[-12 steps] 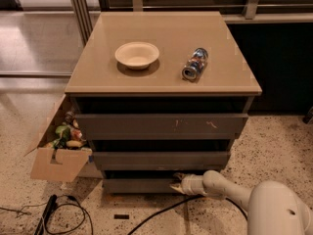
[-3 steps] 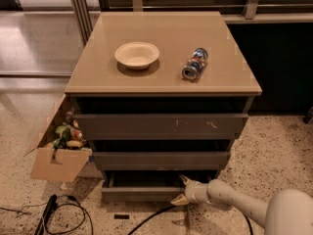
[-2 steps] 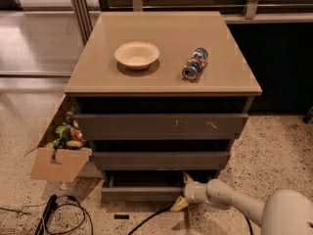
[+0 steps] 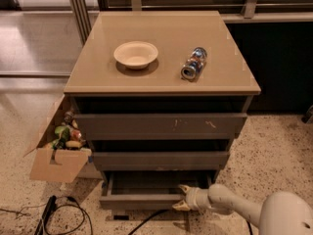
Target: Open bottom drawer
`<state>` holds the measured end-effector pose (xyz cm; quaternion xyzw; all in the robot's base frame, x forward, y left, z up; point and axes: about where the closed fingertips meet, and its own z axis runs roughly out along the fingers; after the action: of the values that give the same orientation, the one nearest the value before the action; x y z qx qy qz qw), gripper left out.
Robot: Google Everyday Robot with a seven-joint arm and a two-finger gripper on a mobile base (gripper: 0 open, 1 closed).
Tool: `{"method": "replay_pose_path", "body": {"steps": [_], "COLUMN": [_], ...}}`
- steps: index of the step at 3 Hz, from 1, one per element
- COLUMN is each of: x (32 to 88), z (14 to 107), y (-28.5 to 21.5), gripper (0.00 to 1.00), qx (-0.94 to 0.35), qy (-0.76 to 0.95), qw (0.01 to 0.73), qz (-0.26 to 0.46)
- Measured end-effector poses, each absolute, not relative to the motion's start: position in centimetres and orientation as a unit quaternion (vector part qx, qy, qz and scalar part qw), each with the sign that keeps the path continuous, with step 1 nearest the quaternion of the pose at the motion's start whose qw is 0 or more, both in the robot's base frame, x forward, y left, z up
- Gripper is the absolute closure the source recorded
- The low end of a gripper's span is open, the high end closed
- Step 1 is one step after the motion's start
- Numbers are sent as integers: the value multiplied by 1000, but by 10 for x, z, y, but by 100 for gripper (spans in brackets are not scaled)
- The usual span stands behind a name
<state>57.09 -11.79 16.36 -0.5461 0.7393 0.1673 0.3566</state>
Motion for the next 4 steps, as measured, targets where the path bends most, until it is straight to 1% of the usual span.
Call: {"method": "replay_pose_path", "body": {"steps": [1, 2, 3, 4], "x": [568, 538, 531, 512], "z": [166, 181, 185, 189], "y": [-119, -138, -141, -148], "gripper": [65, 88, 100, 85], "qx": [-546, -549, -551, -547], "qy": [739, 736, 735, 737], "qw": [357, 360, 361, 364], "qz": [167, 163, 161, 161]}}
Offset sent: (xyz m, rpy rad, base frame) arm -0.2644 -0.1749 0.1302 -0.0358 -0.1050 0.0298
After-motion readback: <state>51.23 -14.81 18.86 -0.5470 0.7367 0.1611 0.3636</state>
